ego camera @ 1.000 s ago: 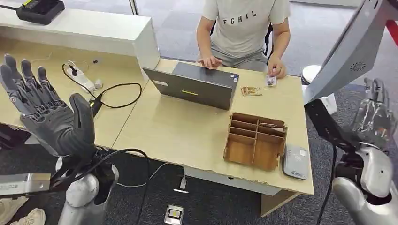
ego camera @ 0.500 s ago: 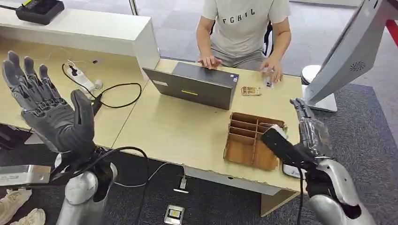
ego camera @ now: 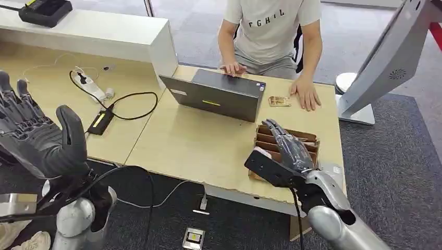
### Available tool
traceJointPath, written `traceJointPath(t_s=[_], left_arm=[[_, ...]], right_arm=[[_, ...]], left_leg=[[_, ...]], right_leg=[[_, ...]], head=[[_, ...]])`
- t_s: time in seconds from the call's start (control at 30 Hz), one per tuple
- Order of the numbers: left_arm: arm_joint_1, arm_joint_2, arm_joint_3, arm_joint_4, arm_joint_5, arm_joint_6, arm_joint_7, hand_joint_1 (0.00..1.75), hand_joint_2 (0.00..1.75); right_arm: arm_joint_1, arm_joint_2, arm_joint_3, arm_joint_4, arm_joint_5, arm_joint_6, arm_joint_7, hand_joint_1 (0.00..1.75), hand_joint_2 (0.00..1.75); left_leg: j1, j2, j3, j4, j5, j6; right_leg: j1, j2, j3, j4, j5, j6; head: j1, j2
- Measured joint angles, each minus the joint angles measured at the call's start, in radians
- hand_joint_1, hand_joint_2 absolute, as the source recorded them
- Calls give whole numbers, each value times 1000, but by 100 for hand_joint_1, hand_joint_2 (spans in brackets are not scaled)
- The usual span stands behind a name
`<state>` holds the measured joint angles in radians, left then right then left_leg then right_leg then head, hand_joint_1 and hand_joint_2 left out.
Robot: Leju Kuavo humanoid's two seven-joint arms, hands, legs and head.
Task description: Pass the card to the sensor for recognition and then transmit it.
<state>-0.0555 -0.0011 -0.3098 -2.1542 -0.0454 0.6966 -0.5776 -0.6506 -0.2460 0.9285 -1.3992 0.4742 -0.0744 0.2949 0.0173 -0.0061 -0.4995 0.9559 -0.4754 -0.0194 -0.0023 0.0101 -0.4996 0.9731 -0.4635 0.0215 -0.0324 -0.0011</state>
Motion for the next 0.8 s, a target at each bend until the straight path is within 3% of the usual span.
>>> traceJointPath(t_s=[0.27, 0.43, 0.53, 0.8], left_arm=[[9, 0, 6, 0, 8, 0, -30, 0, 175], [20, 0, 6, 0, 11, 0, -31, 0, 175], [20, 0, 3, 1, 19, 0, -29, 0, 175], [-7, 0, -20, 11, 37, 0, -22, 0, 175]], right_arm=[[-60, 18, 22, 119, 141, -141, 110, 0, 175], [-72, -20, -15, 148, 270, -229, 216, 0, 175], [-68, -52, -54, 146, 340, -232, 269, 0, 175], [-1, -102, -120, 138, 364, -171, 293, 0, 175]], left_leg=[[0, 0, 0, 1, 0, 0], [0, 0, 0, 2, 0, 0], [0, 0, 0, 2, 0, 0], [0, 1, 0, 2, 0, 0]], right_leg=[[0, 0, 0, 0, 0, 0], [0, 0, -1, -1, 0, 0], [0, 0, -1, -1, 0, 0], [0, 1, -1, -1, 0, 0]], head=[[0, 0], [0, 0], [0, 0], [0, 0]])
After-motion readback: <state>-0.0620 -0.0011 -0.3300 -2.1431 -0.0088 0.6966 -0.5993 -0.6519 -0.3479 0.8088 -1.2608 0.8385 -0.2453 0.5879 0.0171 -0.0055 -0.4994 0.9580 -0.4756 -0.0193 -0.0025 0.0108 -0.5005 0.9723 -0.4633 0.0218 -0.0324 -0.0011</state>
